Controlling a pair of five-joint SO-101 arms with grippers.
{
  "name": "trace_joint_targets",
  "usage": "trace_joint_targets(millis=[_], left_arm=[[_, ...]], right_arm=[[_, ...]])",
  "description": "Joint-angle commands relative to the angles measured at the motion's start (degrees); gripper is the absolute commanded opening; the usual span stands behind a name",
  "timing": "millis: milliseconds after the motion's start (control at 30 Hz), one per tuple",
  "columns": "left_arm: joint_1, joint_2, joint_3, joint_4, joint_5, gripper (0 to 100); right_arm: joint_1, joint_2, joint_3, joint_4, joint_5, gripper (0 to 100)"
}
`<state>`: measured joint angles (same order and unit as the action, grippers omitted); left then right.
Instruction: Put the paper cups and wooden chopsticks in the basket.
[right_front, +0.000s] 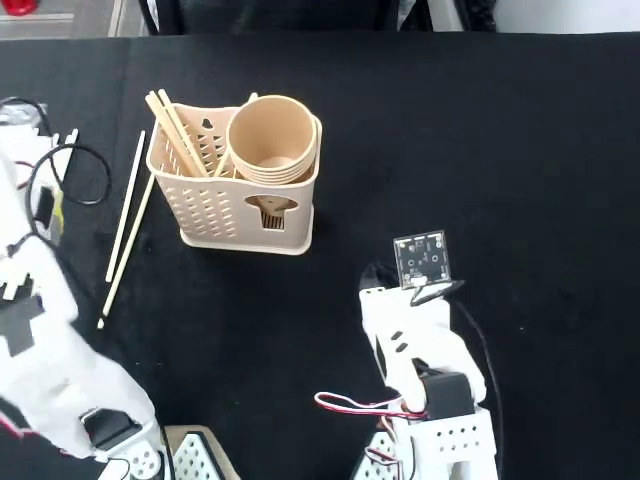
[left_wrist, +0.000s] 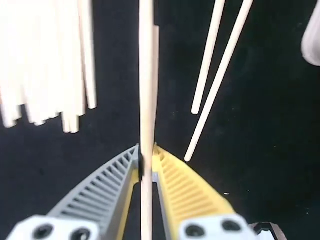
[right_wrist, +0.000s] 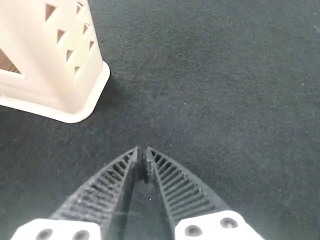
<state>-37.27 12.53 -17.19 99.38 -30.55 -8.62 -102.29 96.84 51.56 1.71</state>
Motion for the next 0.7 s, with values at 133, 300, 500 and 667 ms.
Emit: trace_joint_targets(millis=[133, 300, 500, 667], left_arm=[[0.0, -27.4, 12.8, -11.3, 2.1, 3], [1.4, -42.3, 22.3, -26.1, 7.2, 3], [6.3, -56.5, 30.2, -35.3, 16.4, 3], [9.3, -67.3, 35.5, -40.8, 27.3, 3]], right_arm=[[-0.2, -0.5, 0.0, 0.1, 0.7, 1.4], [-0.2, -0.5, 0.0, 0.1, 0.7, 1.4], [1.0, -0.6, 0.0, 0.1, 0.7, 1.5], [1.0, -0.6, 0.0, 0.1, 0.7, 1.5]])
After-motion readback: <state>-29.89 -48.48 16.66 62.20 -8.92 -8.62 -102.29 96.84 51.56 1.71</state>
